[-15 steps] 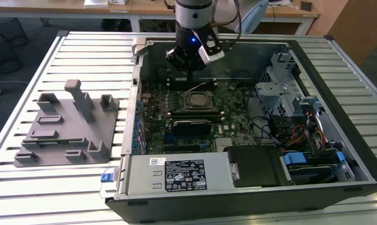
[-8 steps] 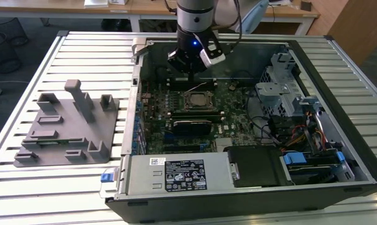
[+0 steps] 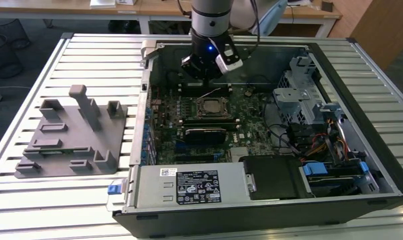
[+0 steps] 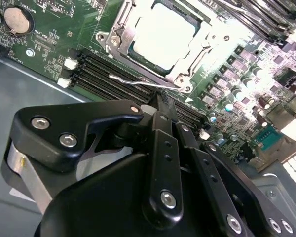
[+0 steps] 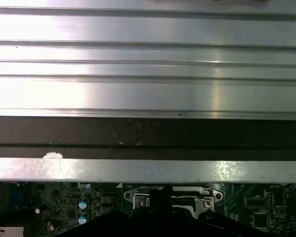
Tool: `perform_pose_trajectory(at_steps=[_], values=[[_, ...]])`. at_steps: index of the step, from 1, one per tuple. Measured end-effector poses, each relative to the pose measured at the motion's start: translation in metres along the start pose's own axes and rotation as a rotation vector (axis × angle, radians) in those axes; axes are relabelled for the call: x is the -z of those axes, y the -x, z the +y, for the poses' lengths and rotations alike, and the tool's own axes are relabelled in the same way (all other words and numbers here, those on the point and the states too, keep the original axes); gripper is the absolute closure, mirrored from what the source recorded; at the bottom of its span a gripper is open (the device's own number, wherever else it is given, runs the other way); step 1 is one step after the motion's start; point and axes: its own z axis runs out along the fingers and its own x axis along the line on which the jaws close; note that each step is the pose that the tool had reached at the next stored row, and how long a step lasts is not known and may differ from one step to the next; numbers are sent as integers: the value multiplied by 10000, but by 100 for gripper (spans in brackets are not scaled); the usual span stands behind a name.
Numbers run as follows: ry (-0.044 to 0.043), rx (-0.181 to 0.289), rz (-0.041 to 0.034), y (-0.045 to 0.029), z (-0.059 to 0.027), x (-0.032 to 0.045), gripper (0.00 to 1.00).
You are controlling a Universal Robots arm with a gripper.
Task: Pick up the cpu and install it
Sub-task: 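Install the first cpu locking lever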
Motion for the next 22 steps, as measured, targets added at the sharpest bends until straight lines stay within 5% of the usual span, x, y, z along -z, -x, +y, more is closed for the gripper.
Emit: perform_pose_trajectory(at_steps=[22], values=[[-29, 205, 10, 180, 33, -155, 89]])
